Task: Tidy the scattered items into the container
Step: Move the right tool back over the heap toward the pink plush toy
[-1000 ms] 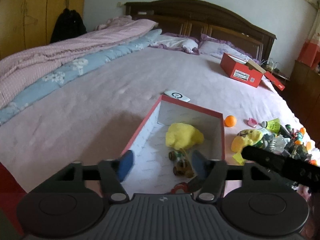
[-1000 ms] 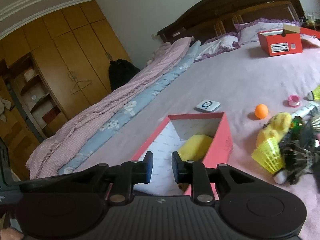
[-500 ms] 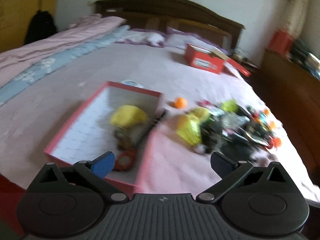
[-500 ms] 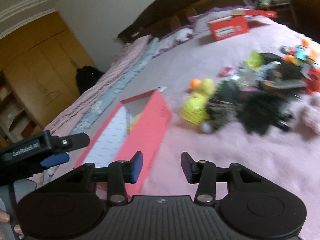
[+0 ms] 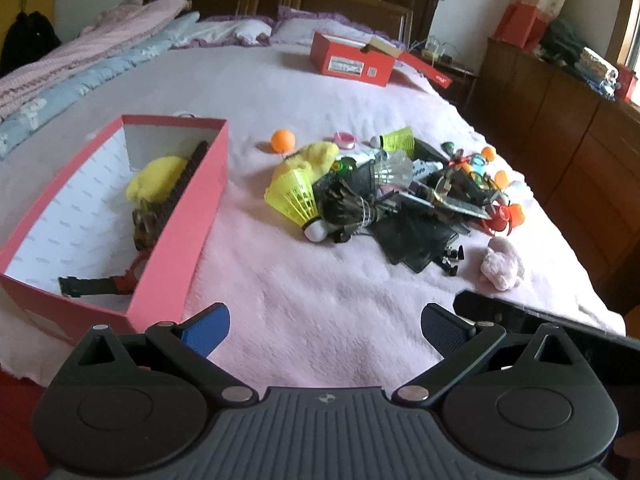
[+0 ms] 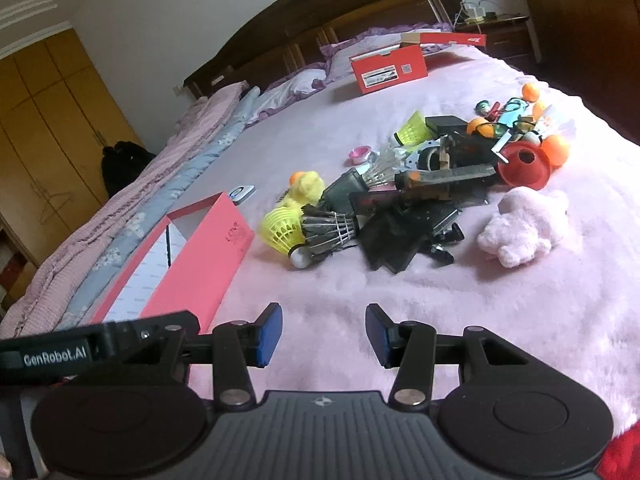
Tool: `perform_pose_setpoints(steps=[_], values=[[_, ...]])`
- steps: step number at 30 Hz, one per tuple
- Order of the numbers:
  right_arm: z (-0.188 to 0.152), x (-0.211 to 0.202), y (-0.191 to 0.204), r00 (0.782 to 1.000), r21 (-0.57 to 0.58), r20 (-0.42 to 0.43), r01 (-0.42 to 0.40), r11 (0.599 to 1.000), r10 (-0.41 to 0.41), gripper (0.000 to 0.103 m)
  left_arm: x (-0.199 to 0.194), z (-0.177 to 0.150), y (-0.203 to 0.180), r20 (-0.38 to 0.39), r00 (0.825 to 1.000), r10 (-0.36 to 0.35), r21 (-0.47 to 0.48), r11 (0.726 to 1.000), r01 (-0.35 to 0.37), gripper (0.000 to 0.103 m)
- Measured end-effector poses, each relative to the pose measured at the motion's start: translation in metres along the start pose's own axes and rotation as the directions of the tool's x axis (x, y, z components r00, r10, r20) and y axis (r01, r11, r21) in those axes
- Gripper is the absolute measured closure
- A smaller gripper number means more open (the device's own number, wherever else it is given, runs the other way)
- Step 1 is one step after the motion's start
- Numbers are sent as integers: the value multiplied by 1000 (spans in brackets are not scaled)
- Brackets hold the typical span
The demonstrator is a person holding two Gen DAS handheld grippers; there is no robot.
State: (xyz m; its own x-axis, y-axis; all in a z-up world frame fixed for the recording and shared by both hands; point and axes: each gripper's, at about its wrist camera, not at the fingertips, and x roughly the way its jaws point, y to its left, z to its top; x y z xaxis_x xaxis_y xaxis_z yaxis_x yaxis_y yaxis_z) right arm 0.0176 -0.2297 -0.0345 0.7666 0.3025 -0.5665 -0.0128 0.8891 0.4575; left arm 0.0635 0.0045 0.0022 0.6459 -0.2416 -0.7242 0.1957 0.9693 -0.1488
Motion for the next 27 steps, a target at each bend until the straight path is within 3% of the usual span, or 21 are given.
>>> perform_pose_setpoints(steps=[6, 16, 23, 27], values=[[11, 22, -4, 1000, -20, -6, 16, 1000, -17, 52, 31, -1, -6, -65, 997, 29, 35, 999, -27, 0], [22, 49, -20, 996, -73, -12, 86, 994, -87, 49, 58, 2, -11, -98, 995, 28, 70, 997, -21, 0], [31, 36, -56, 978, -15, 55, 202, 979, -201, 49, 74, 15, -39, -89, 995, -44, 89, 995, 52, 0], [41, 30, -85, 962, 50, 72, 261, 964, -264, 49, 94, 24, -76, -85, 986, -147, 108, 982, 155, 0]])
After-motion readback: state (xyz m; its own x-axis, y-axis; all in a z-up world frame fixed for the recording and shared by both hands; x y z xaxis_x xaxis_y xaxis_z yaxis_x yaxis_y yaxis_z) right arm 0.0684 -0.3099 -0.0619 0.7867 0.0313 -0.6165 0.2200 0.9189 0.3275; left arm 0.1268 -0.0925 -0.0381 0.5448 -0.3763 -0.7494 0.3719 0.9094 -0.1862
